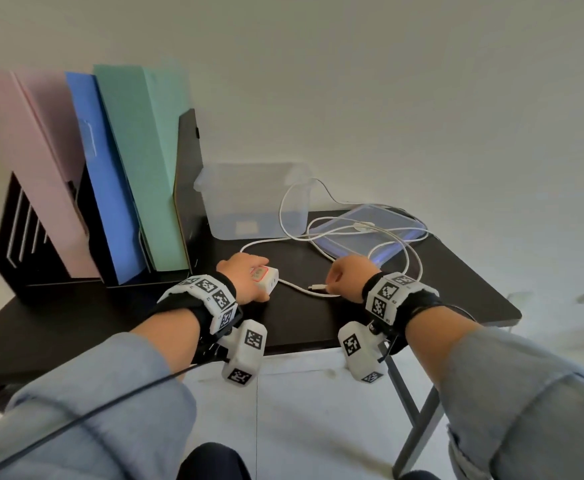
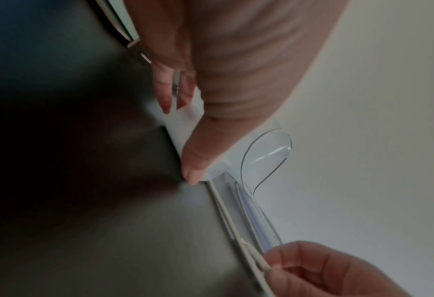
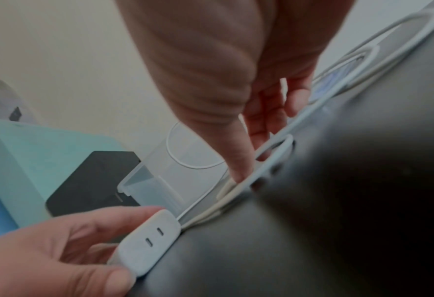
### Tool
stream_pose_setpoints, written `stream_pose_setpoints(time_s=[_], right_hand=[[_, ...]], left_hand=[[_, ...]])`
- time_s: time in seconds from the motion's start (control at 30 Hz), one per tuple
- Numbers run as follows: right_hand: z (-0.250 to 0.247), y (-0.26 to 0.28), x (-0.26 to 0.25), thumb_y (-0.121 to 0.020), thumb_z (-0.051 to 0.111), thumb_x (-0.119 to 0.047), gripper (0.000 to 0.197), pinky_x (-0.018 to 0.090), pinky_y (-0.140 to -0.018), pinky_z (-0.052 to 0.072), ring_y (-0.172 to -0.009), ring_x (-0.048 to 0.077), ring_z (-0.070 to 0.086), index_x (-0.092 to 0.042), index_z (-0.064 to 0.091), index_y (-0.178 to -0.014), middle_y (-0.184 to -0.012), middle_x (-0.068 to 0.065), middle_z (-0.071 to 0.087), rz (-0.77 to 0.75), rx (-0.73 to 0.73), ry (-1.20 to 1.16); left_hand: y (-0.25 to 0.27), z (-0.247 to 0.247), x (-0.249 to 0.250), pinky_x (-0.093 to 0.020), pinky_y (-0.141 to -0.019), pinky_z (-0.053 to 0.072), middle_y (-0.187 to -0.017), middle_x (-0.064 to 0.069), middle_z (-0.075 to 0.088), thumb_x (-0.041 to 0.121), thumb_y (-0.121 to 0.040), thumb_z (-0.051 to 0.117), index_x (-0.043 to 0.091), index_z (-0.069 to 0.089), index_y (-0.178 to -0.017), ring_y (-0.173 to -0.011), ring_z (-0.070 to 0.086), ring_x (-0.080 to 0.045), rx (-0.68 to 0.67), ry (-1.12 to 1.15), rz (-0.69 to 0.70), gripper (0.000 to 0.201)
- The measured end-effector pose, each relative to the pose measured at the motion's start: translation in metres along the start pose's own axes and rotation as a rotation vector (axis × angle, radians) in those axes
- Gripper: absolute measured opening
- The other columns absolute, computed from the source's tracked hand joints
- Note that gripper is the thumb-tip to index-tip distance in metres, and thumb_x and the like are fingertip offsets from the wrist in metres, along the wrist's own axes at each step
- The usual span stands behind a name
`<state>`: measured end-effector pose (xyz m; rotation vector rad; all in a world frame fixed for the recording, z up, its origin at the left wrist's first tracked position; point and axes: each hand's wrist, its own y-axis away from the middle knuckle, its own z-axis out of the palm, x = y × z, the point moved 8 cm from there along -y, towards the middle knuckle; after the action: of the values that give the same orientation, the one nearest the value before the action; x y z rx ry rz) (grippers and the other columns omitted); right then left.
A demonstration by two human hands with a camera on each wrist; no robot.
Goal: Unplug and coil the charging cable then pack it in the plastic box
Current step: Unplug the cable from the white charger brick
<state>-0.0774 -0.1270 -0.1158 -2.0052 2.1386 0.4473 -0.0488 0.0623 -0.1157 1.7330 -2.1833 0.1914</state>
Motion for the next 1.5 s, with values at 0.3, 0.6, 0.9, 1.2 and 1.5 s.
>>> stream_pose_setpoints(time_s=[0.3, 0.6, 0.9, 1.2, 1.5], right_hand=[[-0.03, -0.006, -0.021, -0.085, 0.058, -0.017, 0.009, 0.022, -0.071, 0.04, -0.078, 0.013, 0.054, -0.017, 0.066, -0.082, -0.081, -0.003, 0.06, -0.147, 0.238, -0.308], [-0.045, 0.004, -0.052, -0.084, 0.059, -0.023, 0.01, 0.026, -0.072, 0.05, -0.075, 0.009, 0.057, -0.02, 0.069, -0.081, -0.078, -0.006, 0.066, -0.257, 0.345, -0.374], [-0.049, 0.008, -0.06, -0.085, 0.058, -0.025, 0.012, 0.035, -0.078, 0.054, -0.081, 0.014, 0.06, -0.022, 0.07, -0.083, -0.082, -0.005, 0.067, -0.271, 0.358, -0.279], [-0.053, 0.014, -0.065, -0.086, 0.058, -0.027, 0.013, 0.031, -0.077, 0.053, -0.083, 0.012, 0.06, -0.021, 0.07, -0.086, -0.083, -0.008, 0.063, -0.282, 0.36, -0.244], [-0.058, 0.015, -0.065, -0.086, 0.058, -0.023, 0.012, 0.027, -0.073, 0.049, -0.079, 0.015, 0.059, -0.018, 0.069, -0.085, -0.081, -0.004, 0.065, -0.26, 0.346, -0.298]], left_hand=[[-0.008, -0.014, -0.009, -0.023, -0.088, 0.037, -0.116, 0.0, 0.044, 0.018, -0.066, 0.081, 0.017, 0.053, -0.119, -0.101, 0.047, -0.012, 0.156, 0.317, 0.079, 0.06], [0.0, -0.024, -0.004, -0.027, -0.089, 0.044, -0.114, 0.005, 0.05, 0.01, -0.07, 0.078, 0.024, 0.04, -0.109, -0.108, 0.047, -0.012, 0.208, 0.511, 0.162, 0.057], [0.004, -0.031, 0.006, -0.03, -0.09, 0.048, -0.114, 0.002, 0.054, 0.009, -0.07, 0.078, 0.027, 0.043, -0.108, -0.106, 0.052, -0.014, 0.211, 0.508, 0.209, 0.055], [0.011, -0.037, 0.013, -0.023, -0.084, 0.041, -0.109, 0.005, 0.054, 0.009, -0.07, 0.078, 0.02, 0.051, -0.116, -0.101, 0.052, -0.012, 0.215, 0.462, 0.225, 0.055], [0.014, -0.046, 0.017, -0.027, -0.088, 0.046, -0.108, 0.007, 0.055, 0.011, -0.068, 0.079, 0.022, 0.053, -0.118, -0.102, 0.053, -0.012, 0.243, 0.434, 0.244, 0.057]])
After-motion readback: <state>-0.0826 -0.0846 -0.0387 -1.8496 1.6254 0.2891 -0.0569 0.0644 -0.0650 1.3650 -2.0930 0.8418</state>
